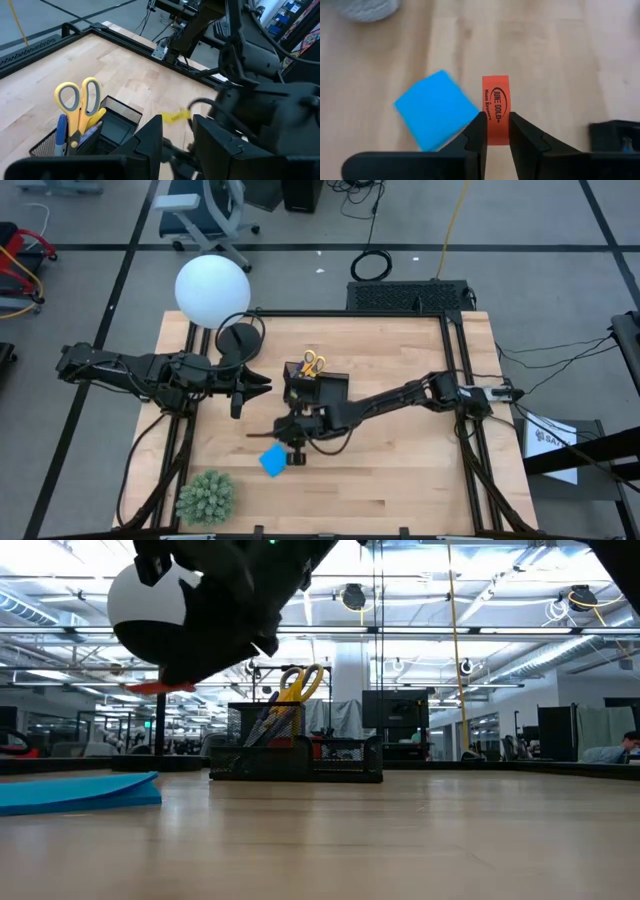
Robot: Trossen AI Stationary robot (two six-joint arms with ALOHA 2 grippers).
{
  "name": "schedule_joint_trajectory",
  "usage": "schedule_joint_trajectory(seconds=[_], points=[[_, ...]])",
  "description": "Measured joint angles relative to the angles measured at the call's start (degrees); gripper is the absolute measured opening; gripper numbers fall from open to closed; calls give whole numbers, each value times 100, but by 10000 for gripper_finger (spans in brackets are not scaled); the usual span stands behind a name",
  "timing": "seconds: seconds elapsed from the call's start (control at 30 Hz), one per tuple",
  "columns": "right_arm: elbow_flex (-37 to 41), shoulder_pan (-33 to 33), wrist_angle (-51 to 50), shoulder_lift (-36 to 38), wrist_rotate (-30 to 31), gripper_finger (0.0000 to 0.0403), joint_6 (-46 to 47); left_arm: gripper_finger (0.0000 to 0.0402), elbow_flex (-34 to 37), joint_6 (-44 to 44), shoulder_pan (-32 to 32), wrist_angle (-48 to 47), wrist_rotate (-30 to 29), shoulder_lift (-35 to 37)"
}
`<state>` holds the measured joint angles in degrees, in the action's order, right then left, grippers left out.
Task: Pick and place office supplies into organizer
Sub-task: Put the orange eraser into the black desk organizer
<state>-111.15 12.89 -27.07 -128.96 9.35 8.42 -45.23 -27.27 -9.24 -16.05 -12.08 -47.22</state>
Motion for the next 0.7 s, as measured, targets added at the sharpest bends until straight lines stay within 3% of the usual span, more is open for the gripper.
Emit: schedule_joint_trajectory(seconds=[0.2, 0.43, 0.57, 0.7], points=[[-2, -277, -171, 11, 155, 59, 469, 115, 0, 0, -2, 0, 0, 0], [0, -511, -683, 11, 732, 59, 1166, 115, 0, 0, 0, 0, 0, -1], [0, -658, -1014, 11, 738, 59, 1737, 115, 0, 0, 0, 0, 0, 0], [0, -755, -1117, 9, 742, 59, 1723, 115, 0, 0, -1, 0, 0, 0]])
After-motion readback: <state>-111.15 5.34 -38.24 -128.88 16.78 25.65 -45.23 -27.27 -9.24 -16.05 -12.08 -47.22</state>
